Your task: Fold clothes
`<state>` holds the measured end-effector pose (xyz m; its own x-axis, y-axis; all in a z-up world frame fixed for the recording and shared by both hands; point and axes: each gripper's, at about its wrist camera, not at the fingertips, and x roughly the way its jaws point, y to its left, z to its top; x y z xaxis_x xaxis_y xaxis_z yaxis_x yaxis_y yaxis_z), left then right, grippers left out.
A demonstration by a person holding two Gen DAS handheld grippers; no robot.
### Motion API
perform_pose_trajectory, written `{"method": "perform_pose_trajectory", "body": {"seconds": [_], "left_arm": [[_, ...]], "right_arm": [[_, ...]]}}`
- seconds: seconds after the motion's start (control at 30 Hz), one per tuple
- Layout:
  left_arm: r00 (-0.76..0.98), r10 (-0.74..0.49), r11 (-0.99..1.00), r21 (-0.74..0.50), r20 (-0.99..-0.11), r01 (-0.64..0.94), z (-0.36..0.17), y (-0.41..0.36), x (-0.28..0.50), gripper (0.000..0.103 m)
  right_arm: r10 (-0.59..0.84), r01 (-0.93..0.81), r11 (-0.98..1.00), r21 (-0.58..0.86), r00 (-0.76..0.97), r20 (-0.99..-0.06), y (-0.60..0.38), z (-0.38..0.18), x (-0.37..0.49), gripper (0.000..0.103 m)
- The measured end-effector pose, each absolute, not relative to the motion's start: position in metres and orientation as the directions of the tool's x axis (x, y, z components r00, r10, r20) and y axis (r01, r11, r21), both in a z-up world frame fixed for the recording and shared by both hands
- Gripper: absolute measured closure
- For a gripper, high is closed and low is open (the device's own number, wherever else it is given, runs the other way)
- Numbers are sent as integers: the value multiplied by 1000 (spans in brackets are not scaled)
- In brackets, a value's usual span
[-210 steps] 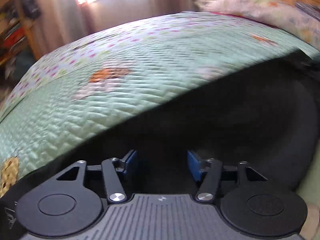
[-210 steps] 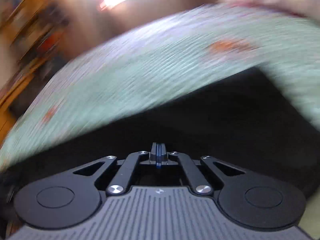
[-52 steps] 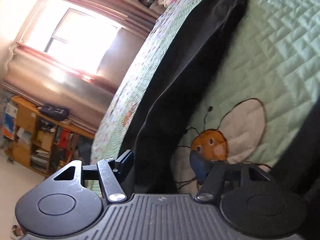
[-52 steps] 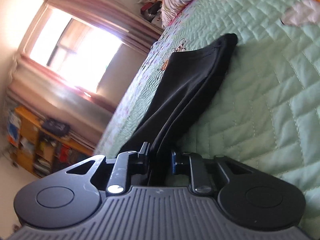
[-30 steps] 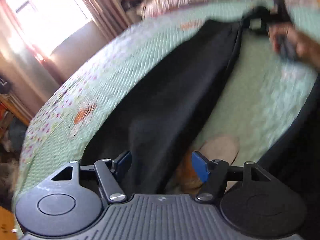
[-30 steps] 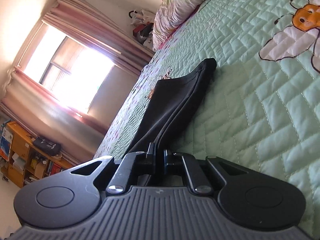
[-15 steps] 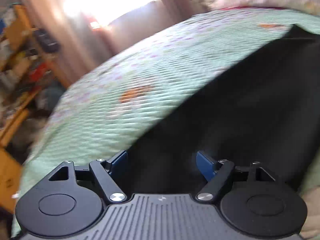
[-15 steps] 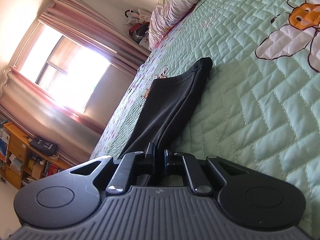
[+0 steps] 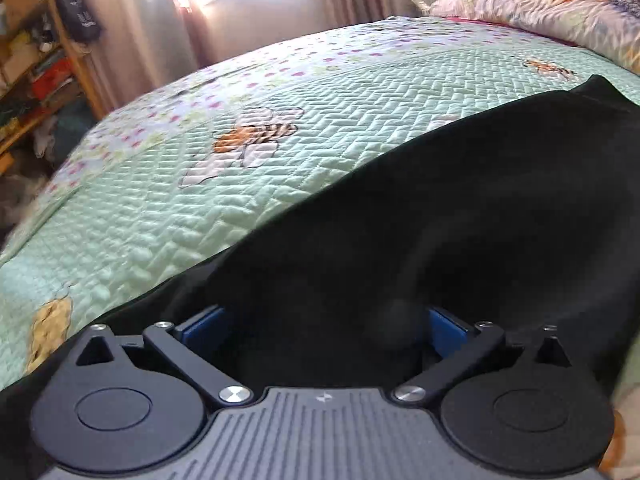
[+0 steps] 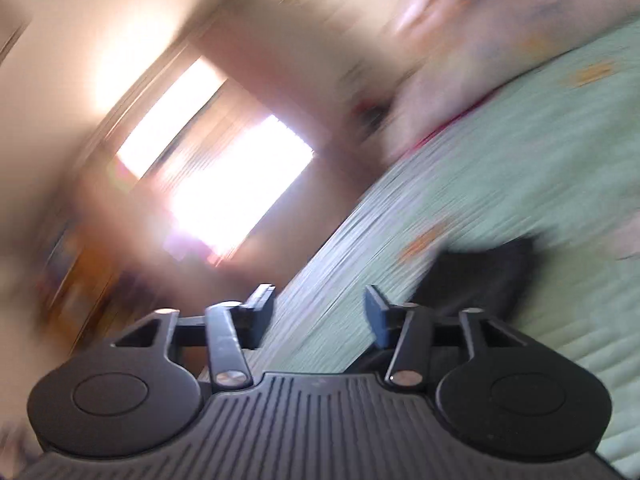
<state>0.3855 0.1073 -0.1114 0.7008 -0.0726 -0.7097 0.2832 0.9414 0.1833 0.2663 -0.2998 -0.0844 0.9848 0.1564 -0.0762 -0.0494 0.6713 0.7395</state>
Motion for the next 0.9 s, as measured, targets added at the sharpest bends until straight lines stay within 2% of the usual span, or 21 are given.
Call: {"method": "perform_pose_trajectory", "body": {"seconds": [0.03,0.1,0.2,0.23,0.33,0.4,0.43,0.47,0.53,0.57,0.6,0.67,0.73,0.8,0.83,0.9], "left_arm": [[700,-81,950,159,-709,270,-111,111,393,0],[701,-96,954,136,-707,268,-105,113,394,0],[679,-161,958,53,-716,283,-101,123,391,7],[671,-187,959,16,-718,284,-99,128,391,7],[729,-153,985,-46,-667,165,-90,153,380,8],[756,-63,997,-17,-652,69,-91,165,381,9],[755,-72,997,-32,-652,68,-88,166,378,12],[756,-107,994,-59,-646,90,-86,166,376,12],[747,-136,987,-25,-651,157,-87,151,370,11],[742,-149,982,-8,-654,190,-88,144,367,9],[727,-120,977,49,-676,206,-97,134,367,5],[700,-58,958,157,-712,240,-114,116,367,0],[740,-50,979,114,-670,169,-110,122,370,1],[765,-37,991,77,-643,113,-102,133,373,0],[777,-29,995,58,-629,85,-99,138,374,6],[788,-63,997,-12,-612,71,-93,152,377,6]], "right_arm": [[275,-116,663,740,957,-96,-284,-89,279,41],[449,-165,642,749,873,-192,-253,-109,306,41],[518,-107,686,720,766,-380,-222,-147,336,41],[507,-103,703,703,766,-395,-222,-148,337,44],[470,-91,755,650,766,-438,-224,-150,343,51],[397,-58,802,594,795,-459,-229,-149,343,62],[386,-47,804,593,800,-460,-230,-149,343,63],[389,-45,796,604,803,-452,-233,-147,343,62],[393,-49,790,611,805,-445,-232,-144,345,59],[398,-52,786,617,806,-439,-231,-142,345,55],[420,-65,764,642,805,-419,-230,-140,345,48],[443,-82,759,646,792,-420,-230,-140,347,43],[445,-90,782,617,773,-452,-230,-142,350,44],[425,-68,790,609,777,-464,-234,-145,353,89],[415,-58,794,606,779,-469,-236,-146,354,96],[395,-37,801,598,783,-481,-240,-149,356,99]]}}
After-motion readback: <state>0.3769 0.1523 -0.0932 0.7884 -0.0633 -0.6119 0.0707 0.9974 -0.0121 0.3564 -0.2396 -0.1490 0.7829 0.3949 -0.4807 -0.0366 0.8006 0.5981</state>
